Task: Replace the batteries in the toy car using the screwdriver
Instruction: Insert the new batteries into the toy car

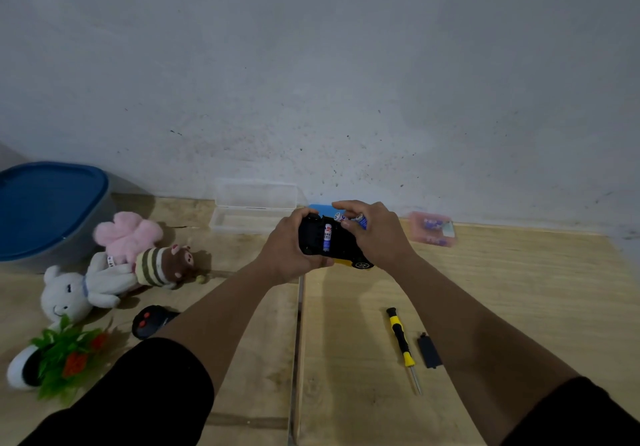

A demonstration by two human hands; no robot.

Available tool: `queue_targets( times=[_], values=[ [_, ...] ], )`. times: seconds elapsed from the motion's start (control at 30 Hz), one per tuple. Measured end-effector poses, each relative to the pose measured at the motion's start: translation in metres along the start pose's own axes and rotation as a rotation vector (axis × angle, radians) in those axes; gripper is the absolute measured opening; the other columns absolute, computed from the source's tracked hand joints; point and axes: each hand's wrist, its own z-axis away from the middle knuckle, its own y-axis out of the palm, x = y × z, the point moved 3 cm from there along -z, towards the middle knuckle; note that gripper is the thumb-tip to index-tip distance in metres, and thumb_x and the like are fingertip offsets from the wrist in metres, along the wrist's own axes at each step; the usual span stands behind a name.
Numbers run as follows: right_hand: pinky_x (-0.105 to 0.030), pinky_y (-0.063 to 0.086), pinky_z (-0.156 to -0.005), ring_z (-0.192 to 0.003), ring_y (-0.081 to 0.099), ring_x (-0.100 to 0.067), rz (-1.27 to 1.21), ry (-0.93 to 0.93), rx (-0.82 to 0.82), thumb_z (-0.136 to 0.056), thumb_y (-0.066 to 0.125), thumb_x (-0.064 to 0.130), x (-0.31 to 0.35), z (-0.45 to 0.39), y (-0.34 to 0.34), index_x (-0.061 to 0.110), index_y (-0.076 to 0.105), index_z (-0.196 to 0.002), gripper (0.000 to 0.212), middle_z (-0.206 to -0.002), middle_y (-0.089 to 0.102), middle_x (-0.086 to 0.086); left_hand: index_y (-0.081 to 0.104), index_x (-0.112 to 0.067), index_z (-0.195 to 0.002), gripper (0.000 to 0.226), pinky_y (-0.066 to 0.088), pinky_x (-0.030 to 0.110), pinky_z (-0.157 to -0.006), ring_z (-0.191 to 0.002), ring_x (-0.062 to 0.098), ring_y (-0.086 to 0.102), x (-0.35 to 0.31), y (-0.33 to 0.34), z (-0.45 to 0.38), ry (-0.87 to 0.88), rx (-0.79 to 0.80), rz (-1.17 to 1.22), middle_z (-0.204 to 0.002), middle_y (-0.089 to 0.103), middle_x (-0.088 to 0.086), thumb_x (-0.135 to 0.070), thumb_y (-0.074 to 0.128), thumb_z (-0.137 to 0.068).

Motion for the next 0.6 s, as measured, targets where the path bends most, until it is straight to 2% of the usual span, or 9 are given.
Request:
queue_targets(
  times=[0.13,0.27,0.4,0.53,0.6],
  values=[
    [-0.018,0.040,-0.083,-0.099,0.057,-0.016,-0.002,-0.037,-0.015,-0.091,0.056,0.011,0.007,-0.002,-0.002,0.021,0.065,-0.108,0.022,-0.108,0.066,-0.003,0.040,-0.022,-0.129,0.087,0.049,0.028,-0.090,-0.109,0.019,0.055,0.002,-0.001,-0.002,-0.015,0.004,0.002,-0.122,0.051,0.003,-0.023,0.089,-0.057],
    [-0.013,0.044,-0.069,-0.087,0.057,-0.015,-0.030,-0.066,0.002,-0.088,0.057,0.007,0.014,-0.002,-0.002,0.017,0.061,-0.097,0.014,-0.092,0.063,0.004,0.041,-0.019,-0.128,0.083,0.045,0.014,-0.078,-0.104,0.016,0.056,0.000,-0.006,-0.005,-0.029,-0.006,0.017,-0.118,0.054,0.000,-0.019,0.088,-0.059],
    [-0.031,0.049,-0.082,-0.095,0.059,-0.023,0.047,-0.120,0.108,-0.088,0.058,0.006,0.014,0.001,0.007,0.014,0.062,-0.101,0.015,-0.104,0.066,-0.008,0.042,-0.021,-0.125,0.080,0.044,0.011,-0.073,-0.101,0.015,0.057,0.001,-0.011,-0.009,-0.061,-0.023,0.057,-0.117,0.056,-0.002,-0.018,0.088,-0.060],
    [-0.032,0.046,-0.092,-0.104,0.058,-0.020,0.034,-0.161,0.150,-0.082,0.066,0.005,0.016,0.001,0.010,0.007,0.069,-0.092,0.011,-0.113,0.066,-0.008,0.041,-0.020,-0.126,0.080,0.046,0.018,-0.077,-0.103,0.017,0.058,0.007,-0.017,-0.009,-0.084,-0.060,0.073,-0.117,0.055,0.000,-0.019,0.087,-0.061],
    [-0.029,0.045,-0.089,-0.103,0.058,-0.021,0.040,-0.162,0.129,-0.080,0.068,0.005,0.016,-0.001,0.010,0.005,0.070,-0.092,0.012,-0.112,0.064,-0.009,0.041,-0.021,-0.126,0.080,0.046,0.018,-0.078,-0.103,0.017,0.058,0.008,-0.019,-0.009,-0.082,-0.060,0.085,-0.118,0.054,-0.001,-0.019,0.087,-0.061]
  ],
)
